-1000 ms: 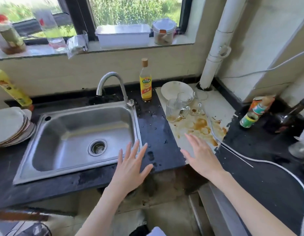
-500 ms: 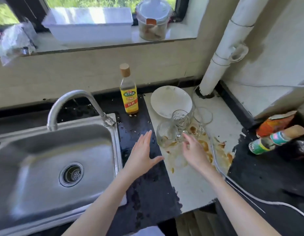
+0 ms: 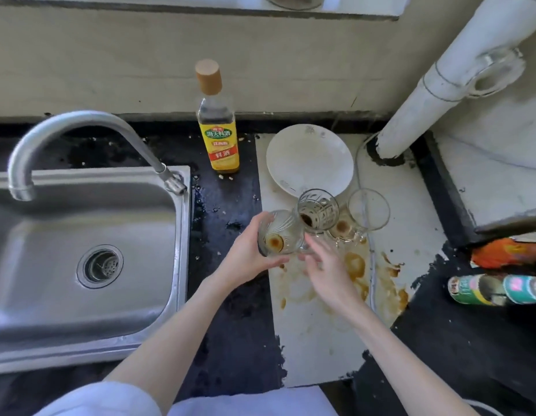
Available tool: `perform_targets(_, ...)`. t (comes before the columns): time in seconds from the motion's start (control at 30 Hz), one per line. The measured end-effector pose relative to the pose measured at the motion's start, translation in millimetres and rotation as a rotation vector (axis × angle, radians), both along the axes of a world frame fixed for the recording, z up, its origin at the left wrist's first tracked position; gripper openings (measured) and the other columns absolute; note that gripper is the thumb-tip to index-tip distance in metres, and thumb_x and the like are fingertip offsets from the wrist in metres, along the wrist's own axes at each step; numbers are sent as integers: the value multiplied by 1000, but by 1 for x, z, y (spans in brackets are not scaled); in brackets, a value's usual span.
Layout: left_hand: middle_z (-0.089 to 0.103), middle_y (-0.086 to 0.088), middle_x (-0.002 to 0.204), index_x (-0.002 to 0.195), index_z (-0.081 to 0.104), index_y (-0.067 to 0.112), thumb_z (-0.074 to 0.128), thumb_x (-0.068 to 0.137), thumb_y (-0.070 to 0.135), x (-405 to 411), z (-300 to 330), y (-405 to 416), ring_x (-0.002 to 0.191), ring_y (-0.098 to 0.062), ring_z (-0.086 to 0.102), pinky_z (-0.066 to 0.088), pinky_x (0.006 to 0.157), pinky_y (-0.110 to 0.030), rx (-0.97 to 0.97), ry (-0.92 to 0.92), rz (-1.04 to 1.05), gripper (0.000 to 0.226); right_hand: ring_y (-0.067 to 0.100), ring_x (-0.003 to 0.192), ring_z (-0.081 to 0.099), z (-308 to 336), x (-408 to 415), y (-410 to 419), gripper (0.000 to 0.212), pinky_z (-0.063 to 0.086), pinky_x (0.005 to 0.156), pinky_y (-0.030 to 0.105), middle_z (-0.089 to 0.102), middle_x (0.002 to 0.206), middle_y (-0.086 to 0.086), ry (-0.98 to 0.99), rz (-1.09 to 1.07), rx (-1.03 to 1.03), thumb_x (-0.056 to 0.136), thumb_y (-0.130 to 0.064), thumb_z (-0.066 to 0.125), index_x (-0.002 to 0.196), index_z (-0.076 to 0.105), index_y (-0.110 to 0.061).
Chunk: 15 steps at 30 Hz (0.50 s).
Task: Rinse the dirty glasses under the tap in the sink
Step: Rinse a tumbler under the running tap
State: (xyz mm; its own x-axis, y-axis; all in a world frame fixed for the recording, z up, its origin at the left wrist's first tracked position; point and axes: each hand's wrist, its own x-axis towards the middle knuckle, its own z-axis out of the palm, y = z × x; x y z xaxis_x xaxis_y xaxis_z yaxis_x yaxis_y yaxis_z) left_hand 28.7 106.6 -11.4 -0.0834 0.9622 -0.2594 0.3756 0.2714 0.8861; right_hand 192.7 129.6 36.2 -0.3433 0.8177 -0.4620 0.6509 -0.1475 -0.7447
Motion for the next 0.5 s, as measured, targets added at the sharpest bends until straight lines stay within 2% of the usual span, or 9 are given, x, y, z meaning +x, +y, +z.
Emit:
perform_targets(0.03,48,19,121,135,33,24,83,68,23,-2,1,-5,110,9,45,30,86,4,8,-3,6,83,-9,113,46,0,-1,-3,48,37,103,15,34,135,-16,13,9,2,99,-6,38,144,32,-21)
perform_targets(0.1,49,25,118,128,35,33,82,68,23,-10,5,-19,107,14,46,32,87,2,34,-26,34,77,10,120,50,2,-7,-9,47,42,105,34,36,133,-17,20,33,12,98,-6,38,143,36,-19)
perform_targets(0.13,48,27,117,124,35,38,82,68,23,-15,8,-27,107,16,46,32,87,2,52,-36,57,74,13,119,52,4,-12,-14,46,43,103,34,38,134,-16,21,46,23,98,-5,38,142,38,-18)
perform_targets(0.17,49,27,118,120,35,42,82,69,22,-21,11,-35,108,18,46,32,87,1,71,-44,82,73,11,112,57,6,-19,-18,45,45,97,26,41,135,-14,30,57,34,98,-4,38,140,40,-17)
perform_targets(0.27,50,17,121,117,34,46,82,69,19,-46,16,-56,111,13,46,32,88,-1,118,-56,122,72,-8,67,59,15,-46,-33,41,41,64,4,50,122,-12,47,55,48,97,0,38,136,45,-12)
perform_targets(0.3,50,15,122,117,34,46,81,69,18,-56,17,-63,111,12,46,32,88,-1,135,-58,124,72,-10,57,56,17,-57,-39,40,38,60,2,54,119,-4,55,57,55,97,0,38,135,46,-11)
perform_targets(0.37,48,18,120,115,34,44,81,69,16,-79,17,-80,110,14,45,30,87,0,160,-56,130,71,-11,54,54,20,-78,-51,38,37,60,0,59,109,6,53,81,107,97,0,38,131,51,-11)
perform_targets(0.43,48,21,117,116,35,42,82,69,19,-105,15,-99,110,11,45,32,91,-4,156,-79,148,70,-8,52,53,21,-103,-62,36,37,60,1,61,91,-2,53,114,133,97,-1,40,126,57,-12)
perform_targets(0.5,50,17,115,120,38,35,81,65,31,-133,10,-118,111,0,49,39,97,-18,145,-83,178,70,-4,49,53,22,-130,-69,33,37,59,3,61,73,-21,43,157,123,97,-3,41,120,62,-15)
